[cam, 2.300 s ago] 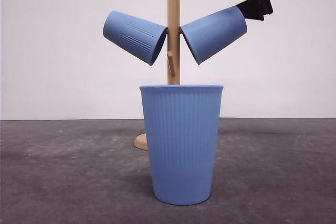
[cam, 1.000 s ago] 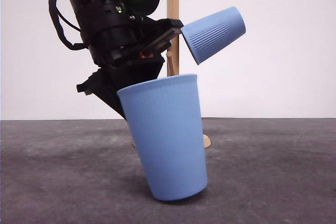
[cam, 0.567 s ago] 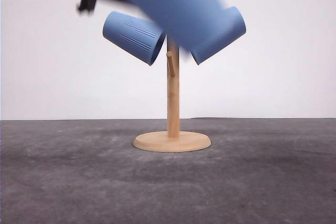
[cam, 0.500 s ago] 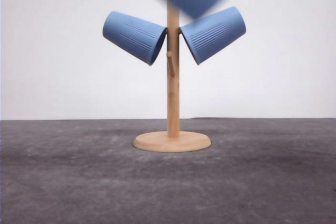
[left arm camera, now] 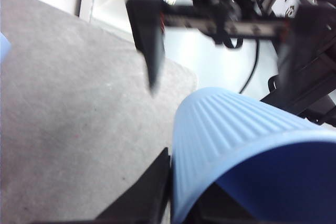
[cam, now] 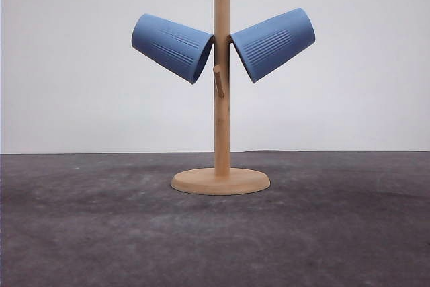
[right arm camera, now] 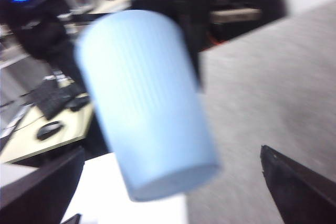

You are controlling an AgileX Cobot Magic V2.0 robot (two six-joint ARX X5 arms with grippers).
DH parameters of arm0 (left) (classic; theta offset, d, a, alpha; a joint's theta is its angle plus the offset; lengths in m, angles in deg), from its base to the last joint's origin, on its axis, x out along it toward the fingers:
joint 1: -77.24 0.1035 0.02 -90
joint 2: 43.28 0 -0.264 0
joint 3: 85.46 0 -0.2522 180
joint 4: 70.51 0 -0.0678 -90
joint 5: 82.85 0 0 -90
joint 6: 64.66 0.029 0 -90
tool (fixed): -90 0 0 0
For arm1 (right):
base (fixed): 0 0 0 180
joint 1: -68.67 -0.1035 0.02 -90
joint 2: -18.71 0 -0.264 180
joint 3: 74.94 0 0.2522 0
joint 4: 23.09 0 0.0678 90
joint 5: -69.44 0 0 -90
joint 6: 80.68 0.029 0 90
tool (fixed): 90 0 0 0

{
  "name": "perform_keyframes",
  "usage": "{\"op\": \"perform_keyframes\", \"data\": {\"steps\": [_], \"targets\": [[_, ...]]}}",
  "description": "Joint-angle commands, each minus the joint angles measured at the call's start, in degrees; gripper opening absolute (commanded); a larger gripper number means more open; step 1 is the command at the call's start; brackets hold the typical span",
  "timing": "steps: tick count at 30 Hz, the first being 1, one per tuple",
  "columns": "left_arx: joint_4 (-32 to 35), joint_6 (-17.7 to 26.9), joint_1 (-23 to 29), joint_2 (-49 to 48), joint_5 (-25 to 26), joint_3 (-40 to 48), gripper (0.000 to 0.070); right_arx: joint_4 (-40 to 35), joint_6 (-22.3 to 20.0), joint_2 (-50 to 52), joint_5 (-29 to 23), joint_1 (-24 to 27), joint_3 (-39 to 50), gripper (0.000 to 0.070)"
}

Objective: Place three cups

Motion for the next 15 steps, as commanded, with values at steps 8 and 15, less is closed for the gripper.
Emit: {"op": "perform_keyframes", "data": {"steps": [8,15], "targets": [[1.7,-1.0,0.8,0.7,5.7,-1.6,0.0,-4.1,-0.4,-3.3,2.3,-6.4,-0.5,0.07],[0.9,-1.0,0.8,0.7,6.7,-1.6,0.0,-5.2,-0.4,-3.8,0.8,-8.4,-0.5,0.048]]}}
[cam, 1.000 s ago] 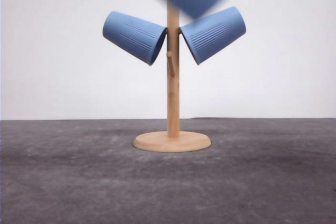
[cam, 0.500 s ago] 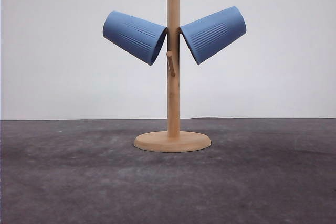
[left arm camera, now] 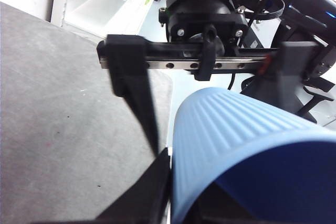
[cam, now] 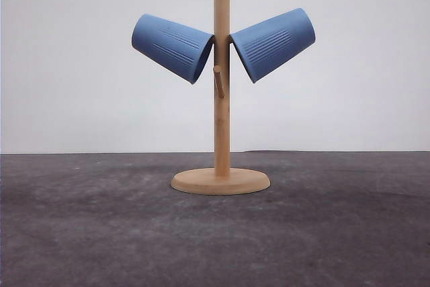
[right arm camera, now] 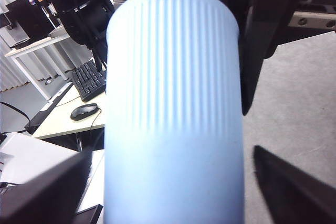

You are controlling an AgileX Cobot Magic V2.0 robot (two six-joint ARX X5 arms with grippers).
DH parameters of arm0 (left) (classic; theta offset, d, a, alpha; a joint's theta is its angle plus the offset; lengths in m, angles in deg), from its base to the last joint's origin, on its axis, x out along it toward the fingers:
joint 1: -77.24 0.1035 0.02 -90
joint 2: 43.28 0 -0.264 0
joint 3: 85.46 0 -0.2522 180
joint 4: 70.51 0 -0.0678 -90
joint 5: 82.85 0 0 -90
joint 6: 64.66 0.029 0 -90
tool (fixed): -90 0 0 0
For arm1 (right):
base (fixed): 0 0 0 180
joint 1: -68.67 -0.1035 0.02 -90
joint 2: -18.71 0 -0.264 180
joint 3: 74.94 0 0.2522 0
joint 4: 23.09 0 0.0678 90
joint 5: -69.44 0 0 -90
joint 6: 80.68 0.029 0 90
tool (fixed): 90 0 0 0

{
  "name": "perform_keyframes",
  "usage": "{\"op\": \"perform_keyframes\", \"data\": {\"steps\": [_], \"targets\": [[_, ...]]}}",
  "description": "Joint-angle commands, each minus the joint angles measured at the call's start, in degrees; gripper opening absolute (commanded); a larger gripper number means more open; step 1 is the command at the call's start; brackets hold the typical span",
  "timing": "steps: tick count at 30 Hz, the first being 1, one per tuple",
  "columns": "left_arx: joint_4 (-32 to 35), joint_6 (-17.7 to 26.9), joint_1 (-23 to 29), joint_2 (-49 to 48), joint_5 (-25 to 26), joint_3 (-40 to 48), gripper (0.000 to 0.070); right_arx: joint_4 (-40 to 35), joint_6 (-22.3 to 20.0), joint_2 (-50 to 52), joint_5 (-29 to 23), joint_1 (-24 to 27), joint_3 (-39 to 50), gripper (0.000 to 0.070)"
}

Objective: Place three cups

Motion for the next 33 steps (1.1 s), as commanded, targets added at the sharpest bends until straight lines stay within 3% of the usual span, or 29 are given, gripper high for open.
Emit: {"op": "perform_keyframes", "data": {"steps": [1,8,12,14,18,22,24,27,31,33], "targets": [[0.4,-0.1,-0.2,0.7,0.5,-1.6,0.0,-0.6,-0.4,-0.7,0.0,-0.4,-0.5,0.0442],[-1.6,0.0,-0.2,0.7,0.5,-1.6,0.0028,-0.3,-0.4,-0.7,0.1,-0.4,-0.5,0.0367],[-3.7,0.0,0.6,0.7,0.5,-1.6,0.0275,0.9,-0.4,-0.7,0.1,-0.1,-0.6,0.0335],[-4.9,0.0,1.5,0.7,0.5,-1.6,0.0348,1.8,-0.4,-0.6,0.1,0.6,-0.6,0.0336],[-7.1,0.3,4.0,0.7,0.4,-1.6,0.036,5.7,-0.5,-0.6,-1.4,2.6,-0.6,0.0336],[-9.5,0.2,8.3,0.7,-1.3,-1.6,0.0359,11.8,-0.2,-0.5,-12.4,4.4,-0.7,0.0336],[-10.6,0.2,10.3,0.7,-5.8,-1.6,0.0358,14.6,1.0,-0.5,-20.5,4.6,-0.7,0.0336],[-12.1,-0.3,12.0,0.7,-17.6,-1.6,0.0355,17.1,4.0,-0.5,-31.8,4.1,-0.7,0.0336],[-13.4,-1.7,13.3,0.7,-35.7,-1.6,0.0355,16.5,11.2,-0.6,-42.9,1.4,-0.7,0.0336],[-14.1,-1.7,13.8,0.7,-41.7,-1.6,0.0354,16.1,14.9,-1.1,-48.3,-0.2,-0.7,0.0336]]}}
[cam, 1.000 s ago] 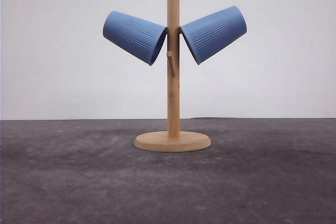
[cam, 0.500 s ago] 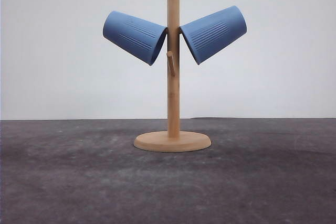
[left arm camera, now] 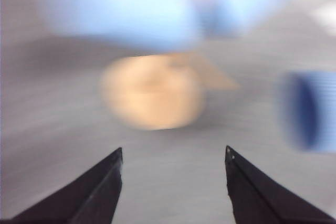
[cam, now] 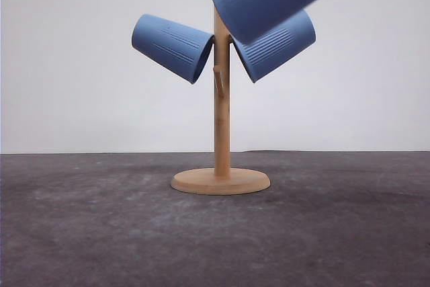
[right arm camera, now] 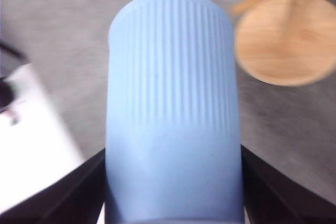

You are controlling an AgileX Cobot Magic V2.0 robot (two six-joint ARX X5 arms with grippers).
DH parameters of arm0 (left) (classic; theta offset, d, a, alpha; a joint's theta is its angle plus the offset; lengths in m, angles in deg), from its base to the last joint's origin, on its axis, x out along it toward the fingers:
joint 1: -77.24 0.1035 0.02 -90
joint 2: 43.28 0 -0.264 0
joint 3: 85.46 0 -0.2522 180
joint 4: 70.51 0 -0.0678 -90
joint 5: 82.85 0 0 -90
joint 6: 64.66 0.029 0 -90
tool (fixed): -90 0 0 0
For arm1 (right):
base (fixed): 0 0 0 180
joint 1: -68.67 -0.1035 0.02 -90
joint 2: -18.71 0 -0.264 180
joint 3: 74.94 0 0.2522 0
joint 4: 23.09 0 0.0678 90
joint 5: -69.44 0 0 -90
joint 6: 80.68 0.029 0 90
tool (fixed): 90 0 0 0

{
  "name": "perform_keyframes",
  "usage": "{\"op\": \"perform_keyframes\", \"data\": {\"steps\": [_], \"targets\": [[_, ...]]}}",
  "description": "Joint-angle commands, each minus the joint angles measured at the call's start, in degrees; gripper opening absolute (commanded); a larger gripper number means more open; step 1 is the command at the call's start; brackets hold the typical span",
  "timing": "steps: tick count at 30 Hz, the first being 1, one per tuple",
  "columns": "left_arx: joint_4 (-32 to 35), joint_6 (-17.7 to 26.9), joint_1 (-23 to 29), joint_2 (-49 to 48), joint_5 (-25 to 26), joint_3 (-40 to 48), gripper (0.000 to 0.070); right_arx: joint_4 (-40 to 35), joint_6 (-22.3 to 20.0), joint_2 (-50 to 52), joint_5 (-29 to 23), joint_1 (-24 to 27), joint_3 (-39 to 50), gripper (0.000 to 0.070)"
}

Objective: Place three cups

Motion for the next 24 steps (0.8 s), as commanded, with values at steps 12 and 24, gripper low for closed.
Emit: {"op": "perform_keyframes", "data": {"steps": [12,24], "targets": [[-1.4,-0.6,1.0,1.1,-9.9,-1.5,0.0354,-8.9,15.2,-12.1,-18.2,-8.1,-0.7,0.0337],[-1.5,-0.5,1.0,1.1,-9.9,-1.5,0.0354,-18.4,17.4,-19.9,-24.4,-8.2,-0.7,0.0337]]}}
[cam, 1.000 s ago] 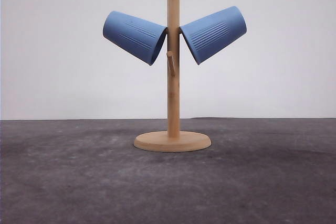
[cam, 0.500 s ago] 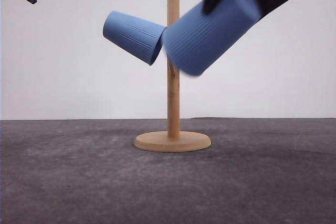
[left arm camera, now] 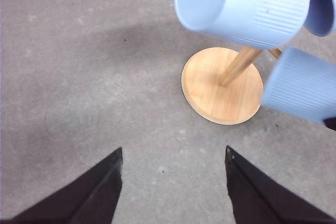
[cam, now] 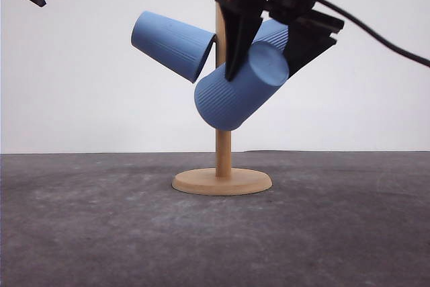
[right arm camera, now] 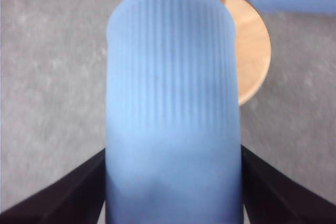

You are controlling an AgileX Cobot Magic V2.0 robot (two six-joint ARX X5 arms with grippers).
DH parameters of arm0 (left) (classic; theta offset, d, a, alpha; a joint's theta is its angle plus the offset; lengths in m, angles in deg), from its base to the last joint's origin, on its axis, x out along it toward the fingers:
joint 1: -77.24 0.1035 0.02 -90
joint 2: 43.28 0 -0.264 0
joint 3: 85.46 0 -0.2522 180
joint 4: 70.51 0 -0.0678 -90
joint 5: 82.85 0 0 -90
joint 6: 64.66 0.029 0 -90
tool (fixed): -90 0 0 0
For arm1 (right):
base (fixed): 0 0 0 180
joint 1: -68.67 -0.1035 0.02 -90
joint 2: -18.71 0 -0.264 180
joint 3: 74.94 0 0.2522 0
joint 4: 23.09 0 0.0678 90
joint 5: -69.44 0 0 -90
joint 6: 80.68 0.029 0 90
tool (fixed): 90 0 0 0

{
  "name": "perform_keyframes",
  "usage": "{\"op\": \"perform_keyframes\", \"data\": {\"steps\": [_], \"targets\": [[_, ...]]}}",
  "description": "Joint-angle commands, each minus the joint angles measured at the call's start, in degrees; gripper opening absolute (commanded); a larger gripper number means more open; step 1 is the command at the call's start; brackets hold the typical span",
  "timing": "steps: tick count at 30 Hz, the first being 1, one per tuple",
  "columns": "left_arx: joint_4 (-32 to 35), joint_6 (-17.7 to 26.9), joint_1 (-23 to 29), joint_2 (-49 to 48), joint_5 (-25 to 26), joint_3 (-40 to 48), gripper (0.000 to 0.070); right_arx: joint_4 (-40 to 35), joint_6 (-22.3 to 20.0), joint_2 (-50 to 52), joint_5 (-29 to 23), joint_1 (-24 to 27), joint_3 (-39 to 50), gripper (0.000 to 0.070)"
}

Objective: Place three cups

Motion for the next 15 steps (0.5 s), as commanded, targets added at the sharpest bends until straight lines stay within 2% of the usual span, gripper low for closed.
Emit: {"op": "perform_keyframes", "data": {"steps": [1,9,11,13,15], "targets": [[0.2,0.1,-0.1,0.7,-0.1,-1.5,0.0354,-1.0,1.1,-1.4,-0.7,-0.3,-0.7,0.0337],[0.1,0.0,-0.1,0.7,-0.1,-1.5,0.0354,-6.1,1.5,-2.1,-3.5,-0.2,-0.7,0.036],[0.0,0.0,-0.1,0.7,-0.1,-1.5,0.0354,-6.5,1.6,-2.1,-3.4,-0.1,-0.7,0.0437],[-0.1,0.0,-0.1,0.7,-0.1,-1.5,0.0354,-6.7,1.6,-2.1,-3.4,-0.1,-0.7,0.0565],[-0.1,0.0,-0.1,0.7,-0.1,-1.5,0.0354,-6.7,1.6,-2.1,-3.3,-0.1,-0.7,0.0588]]}}
